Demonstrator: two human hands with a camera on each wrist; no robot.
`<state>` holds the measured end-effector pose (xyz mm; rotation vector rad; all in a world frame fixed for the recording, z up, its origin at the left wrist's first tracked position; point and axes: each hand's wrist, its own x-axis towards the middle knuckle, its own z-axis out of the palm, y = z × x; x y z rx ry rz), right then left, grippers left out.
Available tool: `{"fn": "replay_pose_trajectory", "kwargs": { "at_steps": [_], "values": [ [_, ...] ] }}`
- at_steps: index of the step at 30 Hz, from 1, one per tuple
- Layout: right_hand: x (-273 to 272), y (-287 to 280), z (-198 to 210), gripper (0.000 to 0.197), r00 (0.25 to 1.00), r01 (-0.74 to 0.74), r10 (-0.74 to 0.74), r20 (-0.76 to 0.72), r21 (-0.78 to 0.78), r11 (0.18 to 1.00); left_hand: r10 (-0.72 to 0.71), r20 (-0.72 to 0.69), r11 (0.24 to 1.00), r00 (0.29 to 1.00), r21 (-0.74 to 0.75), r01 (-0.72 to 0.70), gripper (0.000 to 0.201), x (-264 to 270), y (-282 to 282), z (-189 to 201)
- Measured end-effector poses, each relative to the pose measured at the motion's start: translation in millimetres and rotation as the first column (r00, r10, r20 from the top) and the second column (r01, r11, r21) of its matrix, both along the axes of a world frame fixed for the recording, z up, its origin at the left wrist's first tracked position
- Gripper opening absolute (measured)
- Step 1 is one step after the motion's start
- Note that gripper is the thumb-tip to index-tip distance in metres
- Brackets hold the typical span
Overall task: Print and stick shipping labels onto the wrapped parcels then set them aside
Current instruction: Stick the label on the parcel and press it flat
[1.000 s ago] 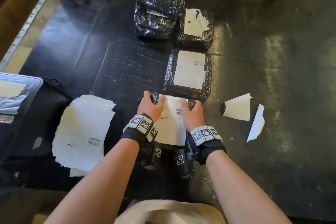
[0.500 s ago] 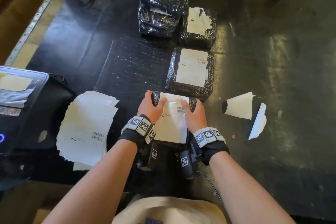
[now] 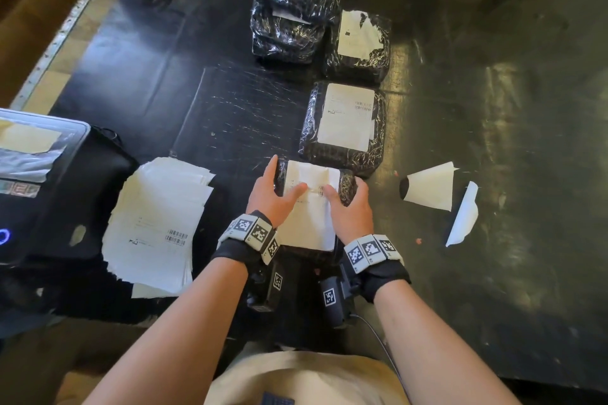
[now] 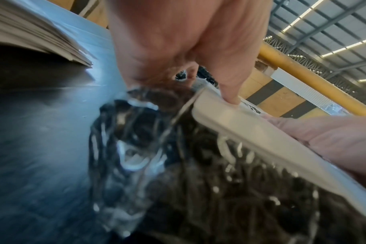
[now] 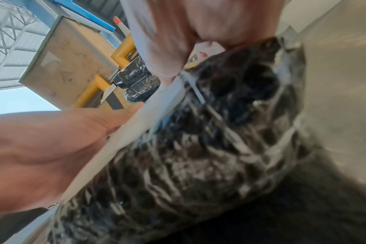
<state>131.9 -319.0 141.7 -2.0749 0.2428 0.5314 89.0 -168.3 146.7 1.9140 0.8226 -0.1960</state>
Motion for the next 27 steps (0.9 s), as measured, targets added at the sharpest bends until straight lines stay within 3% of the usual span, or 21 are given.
{"fn": "replay_pose_trajectory", "kwargs": {
  "at_steps": [6,12,17,21,27],
  "values": [
    [-2,-7,2,0.066,0.993,-0.116,0.117,0.026,-0.057,0.992,-0.078,0.002,0.994,0.997,0.074,0.078,0.069,-7,0,2],
    [-15,-2,3,0.078,0.985,-0.160,0.165,0.050,-0.076,0.984,-0.107,-0.017,0.990,0.994,0.091,0.108,0.082,-15,-5,0],
    [-8,-8,4,0.064,0.991,-0.108,0.106,0.076,0.019,0.994,-0.104,-0.021,0.991,0.994,0.080,0.105,0.075,-9,0,5],
    [-9,-12,2,0.057,0.980,-0.168,0.170,0.101,-0.021,0.986,-0.116,-0.006,0.989,0.993,0.088,0.116,0.069,-15,-1,8],
    [-23,-20,6,0.079,0.972,-0.206,0.220,0.080,-0.154,0.966,-0.033,0.004,0.999,0.999,0.034,0.033,0.075,-33,-5,9]
  ]
}}
